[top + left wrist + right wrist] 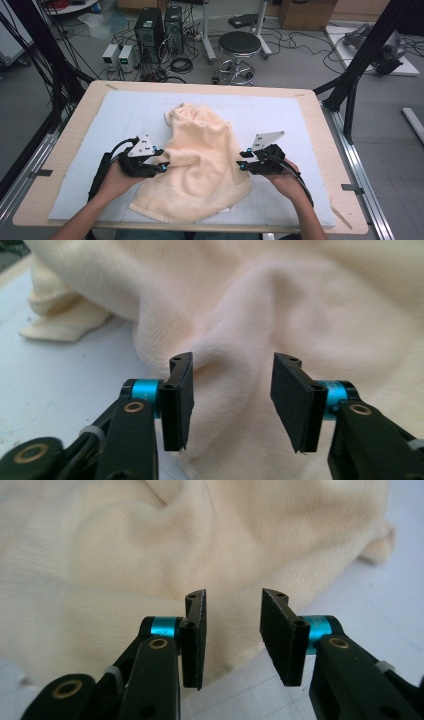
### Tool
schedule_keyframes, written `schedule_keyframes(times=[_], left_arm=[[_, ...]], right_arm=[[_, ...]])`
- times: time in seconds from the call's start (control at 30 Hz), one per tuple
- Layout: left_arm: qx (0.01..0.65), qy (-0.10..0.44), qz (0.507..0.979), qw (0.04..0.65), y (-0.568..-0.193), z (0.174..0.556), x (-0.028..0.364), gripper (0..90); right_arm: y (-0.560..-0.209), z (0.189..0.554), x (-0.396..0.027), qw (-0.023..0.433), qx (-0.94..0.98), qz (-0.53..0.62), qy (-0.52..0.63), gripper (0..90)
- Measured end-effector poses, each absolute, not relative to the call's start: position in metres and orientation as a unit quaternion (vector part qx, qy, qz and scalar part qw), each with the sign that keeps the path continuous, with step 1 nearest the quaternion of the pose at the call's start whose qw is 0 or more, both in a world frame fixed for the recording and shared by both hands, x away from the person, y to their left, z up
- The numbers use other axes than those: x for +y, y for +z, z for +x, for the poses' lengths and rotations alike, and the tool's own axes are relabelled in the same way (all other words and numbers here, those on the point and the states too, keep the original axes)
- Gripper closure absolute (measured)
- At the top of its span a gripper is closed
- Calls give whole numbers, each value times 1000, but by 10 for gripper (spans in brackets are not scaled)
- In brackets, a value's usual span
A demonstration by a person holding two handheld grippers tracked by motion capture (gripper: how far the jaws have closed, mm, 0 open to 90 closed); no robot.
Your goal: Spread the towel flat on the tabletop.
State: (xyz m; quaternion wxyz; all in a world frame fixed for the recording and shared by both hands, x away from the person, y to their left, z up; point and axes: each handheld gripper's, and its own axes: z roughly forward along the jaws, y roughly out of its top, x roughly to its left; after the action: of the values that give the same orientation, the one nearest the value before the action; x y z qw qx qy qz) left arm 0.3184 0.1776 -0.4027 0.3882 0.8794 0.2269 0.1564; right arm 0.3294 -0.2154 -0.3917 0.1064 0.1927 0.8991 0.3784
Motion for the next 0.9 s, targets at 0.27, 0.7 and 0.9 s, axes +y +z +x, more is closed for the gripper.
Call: schedule_keyframes(times=[0.27,0.7,0.9], left_arm=[[243,104,891,369,-426,340,169,749],[232,154,881,382,-390,278,194,844],[224,151,884,381,-375,237,213,844]], right_arm=[[-431,347,-205,69,913,223,336,726],[-405,318,-220,100,901,195,375,893],[-392,283,-227,102,896,180,394,894]])
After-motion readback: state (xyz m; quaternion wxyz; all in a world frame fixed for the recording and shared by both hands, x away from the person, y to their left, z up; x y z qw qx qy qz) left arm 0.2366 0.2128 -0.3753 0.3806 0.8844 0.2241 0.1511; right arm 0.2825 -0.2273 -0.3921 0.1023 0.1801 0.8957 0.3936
